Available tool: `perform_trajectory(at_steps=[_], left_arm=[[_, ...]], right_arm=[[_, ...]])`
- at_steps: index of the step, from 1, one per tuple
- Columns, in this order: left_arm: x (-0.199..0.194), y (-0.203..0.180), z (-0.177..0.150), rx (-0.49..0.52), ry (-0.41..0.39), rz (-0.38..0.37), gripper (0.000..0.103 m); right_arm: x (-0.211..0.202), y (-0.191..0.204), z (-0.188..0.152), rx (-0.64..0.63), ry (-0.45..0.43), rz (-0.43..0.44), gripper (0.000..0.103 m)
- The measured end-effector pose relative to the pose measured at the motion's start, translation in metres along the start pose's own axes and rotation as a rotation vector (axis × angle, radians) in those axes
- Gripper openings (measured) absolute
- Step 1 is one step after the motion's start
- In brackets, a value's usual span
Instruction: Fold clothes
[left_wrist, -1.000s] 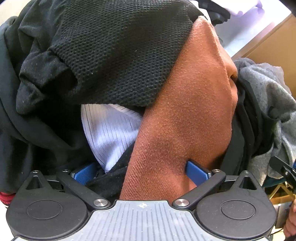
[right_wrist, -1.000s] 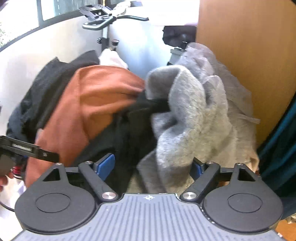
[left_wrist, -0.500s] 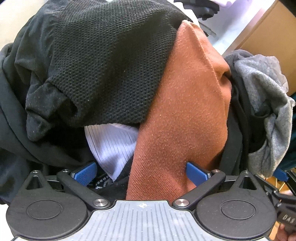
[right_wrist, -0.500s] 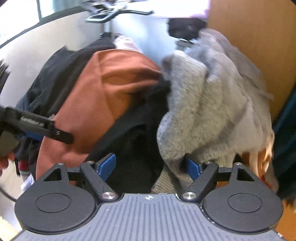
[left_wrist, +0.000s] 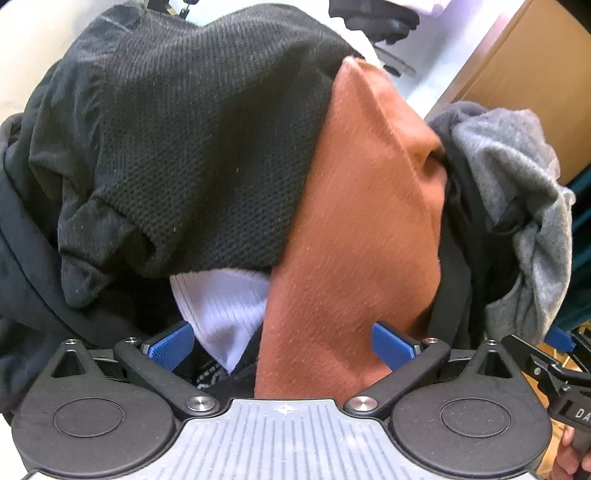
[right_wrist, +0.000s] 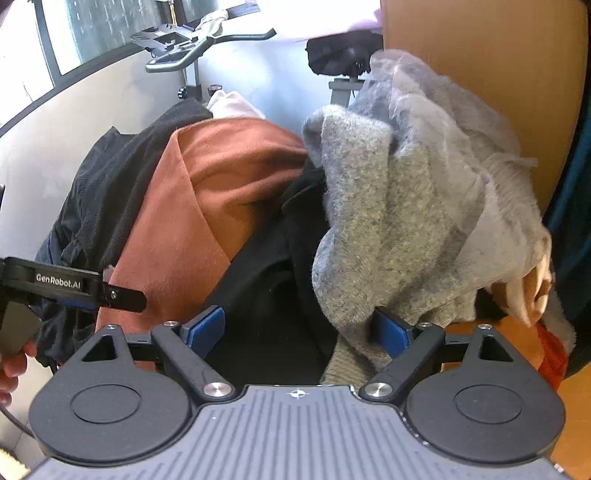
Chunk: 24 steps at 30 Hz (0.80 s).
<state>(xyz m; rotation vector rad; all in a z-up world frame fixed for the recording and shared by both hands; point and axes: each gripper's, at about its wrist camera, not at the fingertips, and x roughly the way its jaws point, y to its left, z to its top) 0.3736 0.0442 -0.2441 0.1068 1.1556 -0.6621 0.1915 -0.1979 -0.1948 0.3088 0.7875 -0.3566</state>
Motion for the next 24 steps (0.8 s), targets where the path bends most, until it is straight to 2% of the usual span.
perform_trajectory(at_steps=[6, 10, 14, 17, 22, 24], left_arm=[[-0.013, -0.008, 0.008, 0.019, -0.054, -0.015, 0.102], [-0.015, -0.021, 0.014, 0.049, -0.078, 0.012, 0.102], [-0.014, -0.025, 0.020, 0.006, -0.083, 0.058, 0.102], [-0.016, -0.029, 0.026, -0.014, -0.103, 0.056, 0.102], [-0.026, -0.024, 0.035, -0.016, -0.153, 0.096, 0.102], [-0.031, -0.017, 0.037, -0.040, -0.163, 0.110, 0.102]], right_arm=[[-0.004, -0.010, 0.007, 0.038, 0.000, -0.035, 0.082], [-0.016, -0.015, 0.018, 0.039, -0.073, -0.071, 0.082], [-0.028, -0.033, 0.030, 0.071, -0.155, -0.155, 0.083], [-0.025, -0.054, 0.036, 0.132, -0.148, -0.194, 0.083], [-0.009, -0.053, 0.036, 0.097, -0.119, -0.155, 0.082], [-0.003, -0.045, 0.033, 0.084, -0.108, -0.132, 0.064]])
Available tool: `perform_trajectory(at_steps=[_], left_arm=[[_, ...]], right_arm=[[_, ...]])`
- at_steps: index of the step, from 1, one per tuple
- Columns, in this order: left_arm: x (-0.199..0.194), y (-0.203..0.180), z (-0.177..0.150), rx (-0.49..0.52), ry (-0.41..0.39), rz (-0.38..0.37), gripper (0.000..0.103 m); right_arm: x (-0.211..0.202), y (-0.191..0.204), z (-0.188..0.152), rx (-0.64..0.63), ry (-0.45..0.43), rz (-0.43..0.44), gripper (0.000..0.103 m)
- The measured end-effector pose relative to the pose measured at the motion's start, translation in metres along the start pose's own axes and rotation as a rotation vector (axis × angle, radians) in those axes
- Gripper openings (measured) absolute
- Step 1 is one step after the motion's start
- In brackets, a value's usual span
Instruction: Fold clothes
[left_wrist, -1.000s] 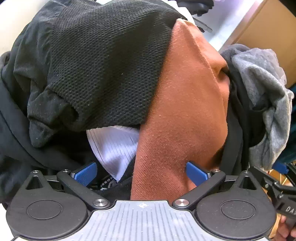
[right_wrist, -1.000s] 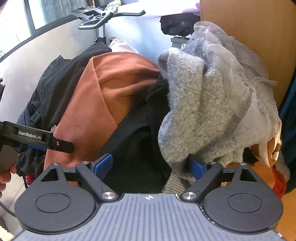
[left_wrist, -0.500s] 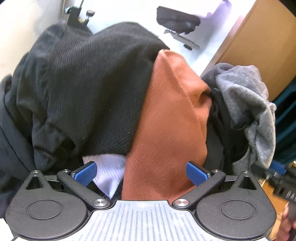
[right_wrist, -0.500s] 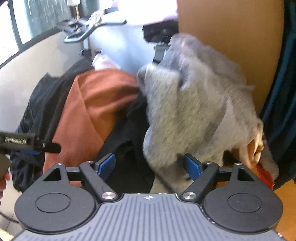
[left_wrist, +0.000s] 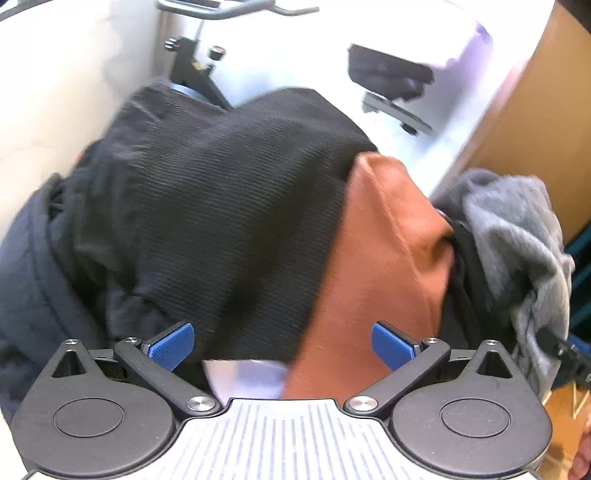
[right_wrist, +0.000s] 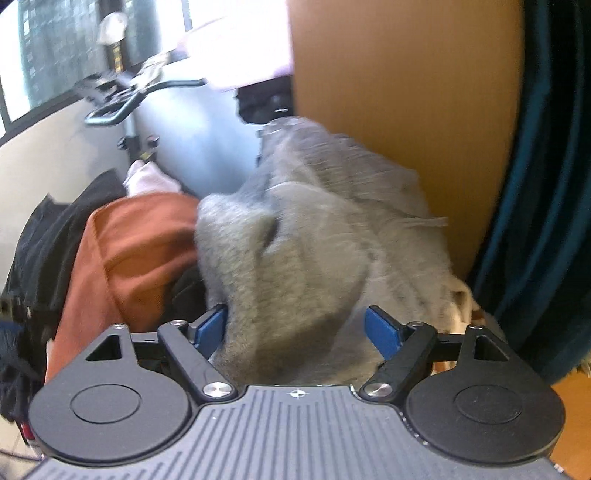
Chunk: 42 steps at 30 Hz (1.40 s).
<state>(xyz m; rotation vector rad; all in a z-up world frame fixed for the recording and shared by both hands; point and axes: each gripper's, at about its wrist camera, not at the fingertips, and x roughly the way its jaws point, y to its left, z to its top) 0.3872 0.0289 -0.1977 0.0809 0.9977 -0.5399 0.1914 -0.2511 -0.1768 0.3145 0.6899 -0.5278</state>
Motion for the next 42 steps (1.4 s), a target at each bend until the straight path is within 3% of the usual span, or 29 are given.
perform_trajectory(at_steps=[3, 6, 10, 13, 15, 20, 22, 23, 29, 36, 42], left_arm=[[-0.003, 0.010, 0.001, -0.025, 0.000, 0.032, 0.102], [-0.008, 0.014, 0.001, -0.016, -0.015, 0.049, 0.102], [-0.014, 0.012, -0.001, 0.021, -0.028, 0.012, 0.102], [-0.012, 0.005, -0.001, 0.050, -0.031, -0.012, 0.102], [-0.012, 0.003, -0.002, 0.061, -0.030, -0.026, 0.102], [-0.014, 0.002, -0.001, 0.096, -0.022, -0.069, 0.099], [-0.017, 0.003, -0.003, 0.122, -0.025, -0.117, 0.080], [-0.019, 0.004, -0.004, 0.130, -0.026, -0.132, 0.080], [-0.020, 0.017, -0.007, 0.113, -0.021, -0.102, 0.089], [-0.024, 0.042, -0.023, 0.142, -0.042, -0.032, 0.090], [-0.027, 0.065, -0.032, 0.114, -0.024, -0.006, 0.090]], right_arm=[[0.007, 0.012, -0.006, -0.014, 0.019, 0.034, 0.047], [0.012, 0.021, -0.011, -0.029, 0.030, 0.045, 0.046], [0.011, 0.026, -0.012, -0.052, 0.032, 0.035, 0.043], [0.006, 0.028, -0.013, -0.053, 0.029, 0.045, 0.031], [0.003, 0.028, -0.014, -0.052, 0.030, 0.063, 0.014], [0.000, 0.030, -0.017, -0.031, 0.036, 0.090, 0.010], [-0.001, 0.032, -0.018, -0.015, 0.036, 0.099, 0.009], [-0.002, 0.033, -0.019, -0.008, 0.033, 0.106, 0.009], [-0.006, 0.052, -0.027, -0.038, 0.020, 0.143, 0.009], [-0.001, 0.057, -0.028, -0.008, 0.033, 0.111, 0.009], [-0.003, 0.066, -0.030, 0.007, 0.020, 0.150, 0.009]])
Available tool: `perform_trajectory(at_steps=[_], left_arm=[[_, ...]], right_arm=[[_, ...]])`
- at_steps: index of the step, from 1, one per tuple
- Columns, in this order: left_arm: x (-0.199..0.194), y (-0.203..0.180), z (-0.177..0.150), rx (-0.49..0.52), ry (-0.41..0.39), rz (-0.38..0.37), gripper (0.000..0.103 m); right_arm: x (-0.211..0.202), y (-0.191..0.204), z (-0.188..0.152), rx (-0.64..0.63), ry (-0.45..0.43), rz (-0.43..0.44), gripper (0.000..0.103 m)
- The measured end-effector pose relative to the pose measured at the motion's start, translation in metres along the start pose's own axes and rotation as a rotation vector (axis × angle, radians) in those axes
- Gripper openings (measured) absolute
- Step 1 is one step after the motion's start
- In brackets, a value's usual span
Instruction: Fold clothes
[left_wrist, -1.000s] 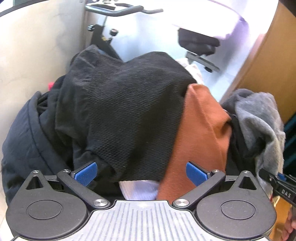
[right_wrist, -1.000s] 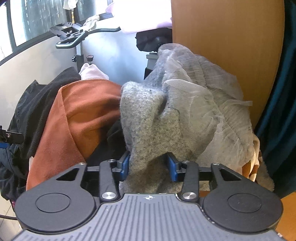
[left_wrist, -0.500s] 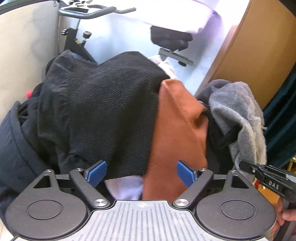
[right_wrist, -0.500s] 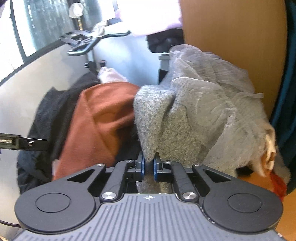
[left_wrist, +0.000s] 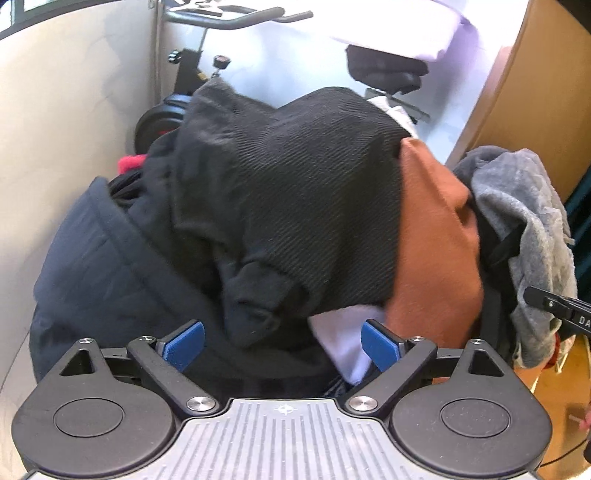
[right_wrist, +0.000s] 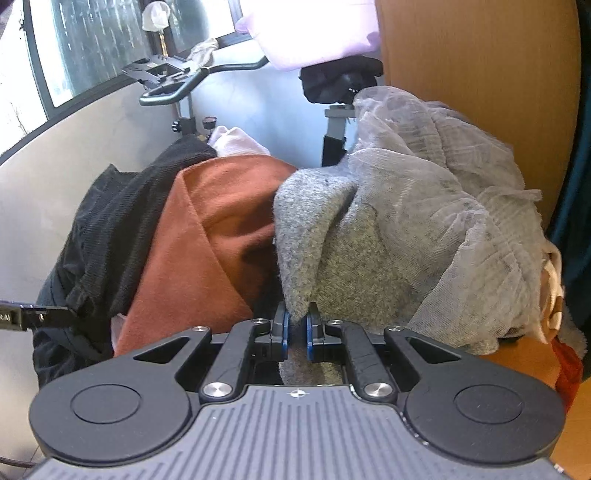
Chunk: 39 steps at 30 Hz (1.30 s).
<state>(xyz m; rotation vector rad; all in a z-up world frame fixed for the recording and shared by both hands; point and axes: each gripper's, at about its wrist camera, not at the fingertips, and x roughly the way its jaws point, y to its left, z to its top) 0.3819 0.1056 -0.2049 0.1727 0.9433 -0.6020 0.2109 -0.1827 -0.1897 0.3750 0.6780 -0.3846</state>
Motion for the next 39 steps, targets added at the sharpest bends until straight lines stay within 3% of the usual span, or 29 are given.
perform_trajectory(at_steps=[7, 10, 15, 19, 20, 21, 22, 23, 25, 26, 28, 30, 34, 36, 39], left_arm=[[0.000, 0.014, 0.004, -0.022, 0.004, 0.040, 0.091], [0.003, 0.013, 0.006, 0.002, -0.005, 0.053, 0.098], [0.022, 0.000, 0.004, 0.075, -0.017, 0.049, 0.096], [0.040, -0.013, 0.003, 0.153, -0.013, 0.049, 0.080], [0.046, -0.016, 0.004, 0.180, 0.001, 0.052, 0.077], [0.051, -0.019, 0.004, 0.208, 0.014, 0.055, 0.067], [0.055, -0.021, 0.004, 0.238, 0.022, 0.067, 0.048], [0.057, -0.022, 0.005, 0.264, 0.024, 0.088, 0.037], [0.051, -0.018, 0.008, 0.245, 0.015, 0.086, 0.015], [0.044, -0.016, 0.011, 0.217, -0.002, 0.070, 0.009], [0.025, -0.011, 0.016, 0.158, -0.058, 0.036, 0.007], [0.008, -0.008, 0.020, 0.132, -0.113, 0.040, 0.006], [-0.022, 0.001, 0.032, 0.067, -0.210, 0.021, 0.006], [-0.031, 0.004, 0.039, 0.060, -0.234, 0.016, 0.006], [-0.040, 0.005, 0.044, 0.069, -0.252, 0.031, 0.006]], right_arm=[[0.012, 0.031, -0.012, -0.050, 0.062, 0.062, 0.009], [0.016, 0.035, -0.017, -0.045, 0.073, 0.024, 0.012], [0.005, 0.024, -0.015, -0.029, 0.046, -0.006, 0.015], [-0.007, 0.017, -0.014, -0.030, 0.038, -0.026, 0.019], [-0.009, 0.017, -0.014, -0.035, 0.039, -0.036, 0.023], [-0.012, 0.016, -0.015, -0.039, 0.040, -0.046, 0.030], [-0.013, 0.016, -0.015, -0.045, 0.040, -0.057, 0.034], [-0.015, 0.017, -0.015, -0.052, 0.040, -0.068, 0.039], [-0.021, 0.020, -0.014, -0.075, 0.013, -0.088, 0.040], [-0.025, 0.023, -0.013, -0.095, -0.020, -0.089, 0.040], [-0.031, 0.030, -0.011, -0.141, -0.078, -0.085, 0.041], [-0.025, 0.040, -0.011, -0.197, -0.077, -0.082, 0.047], [-0.009, 0.057, -0.010, -0.245, -0.052, -0.048, 0.048], [-0.001, 0.066, -0.010, -0.276, -0.054, -0.034, 0.060], [0.012, 0.082, -0.008, -0.322, -0.065, -0.015, 0.063]])
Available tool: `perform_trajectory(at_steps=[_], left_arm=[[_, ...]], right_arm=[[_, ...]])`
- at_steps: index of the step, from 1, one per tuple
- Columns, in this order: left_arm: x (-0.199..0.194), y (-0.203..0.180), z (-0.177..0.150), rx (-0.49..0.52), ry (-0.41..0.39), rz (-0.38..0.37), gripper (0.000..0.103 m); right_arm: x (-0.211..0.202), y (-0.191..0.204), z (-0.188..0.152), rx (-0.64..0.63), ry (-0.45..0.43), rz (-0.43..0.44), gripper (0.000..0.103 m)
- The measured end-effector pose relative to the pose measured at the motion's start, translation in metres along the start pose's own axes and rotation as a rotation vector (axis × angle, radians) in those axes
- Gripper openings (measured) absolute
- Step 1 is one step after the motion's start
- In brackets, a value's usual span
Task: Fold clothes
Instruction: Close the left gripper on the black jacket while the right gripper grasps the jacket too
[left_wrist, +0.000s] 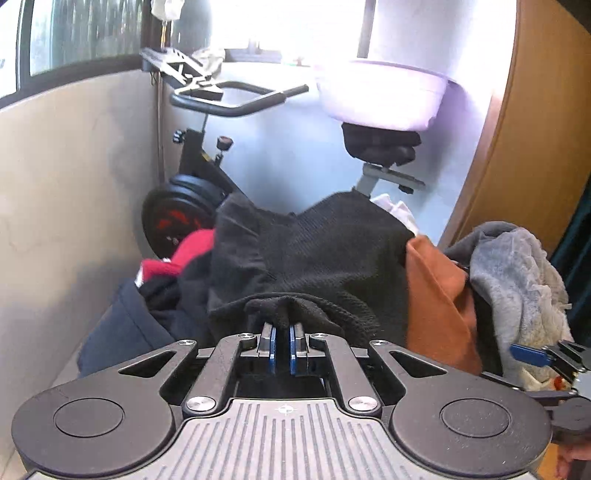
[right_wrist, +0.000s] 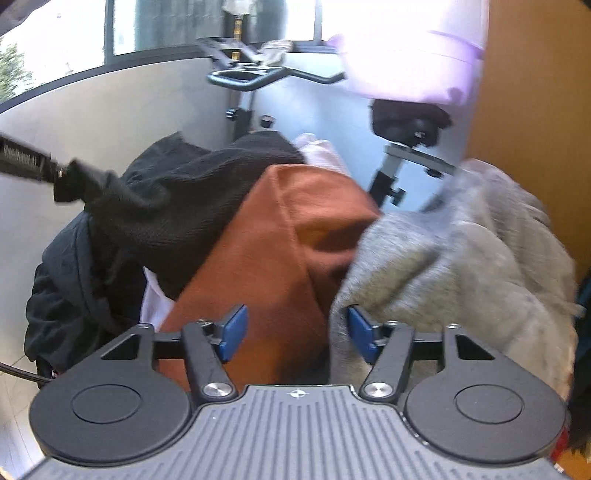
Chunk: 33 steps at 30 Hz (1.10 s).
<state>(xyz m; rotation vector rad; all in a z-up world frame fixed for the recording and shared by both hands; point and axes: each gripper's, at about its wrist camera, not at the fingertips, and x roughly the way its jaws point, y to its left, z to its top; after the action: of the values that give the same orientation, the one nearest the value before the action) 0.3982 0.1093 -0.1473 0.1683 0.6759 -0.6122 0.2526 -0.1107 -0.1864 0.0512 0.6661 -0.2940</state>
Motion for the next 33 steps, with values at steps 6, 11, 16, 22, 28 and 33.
perform_trajectory(at_steps=[6, 11, 16, 22, 28, 33], left_arm=[[-0.023, 0.005, 0.009, -0.024, -0.068, -0.030, 0.006], [-0.033, -0.002, 0.018, 0.021, -0.101, -0.063, 0.006], [-0.043, -0.007, 0.018, 0.008, -0.095, -0.101, 0.006], [-0.055, 0.003, 0.011, -0.033, -0.089, -0.121, 0.005], [-0.052, 0.017, -0.004, -0.097, -0.076, -0.104, 0.005], [-0.055, 0.019, -0.006, -0.077, -0.102, -0.120, 0.005]], right_arm=[[-0.006, 0.040, 0.010, -0.138, -0.114, 0.007, 0.064], [0.013, 0.064, 0.010, -0.212, -0.097, 0.118, 0.067], [0.045, 0.091, 0.013, -0.264, -0.099, 0.158, 0.069], [0.060, 0.086, 0.026, -0.250, -0.076, 0.101, 0.008], [0.027, 0.062, 0.046, -0.171, -0.150, 0.125, 0.005], [-0.022, 0.032, 0.069, 0.021, -0.261, 0.157, 0.004]])
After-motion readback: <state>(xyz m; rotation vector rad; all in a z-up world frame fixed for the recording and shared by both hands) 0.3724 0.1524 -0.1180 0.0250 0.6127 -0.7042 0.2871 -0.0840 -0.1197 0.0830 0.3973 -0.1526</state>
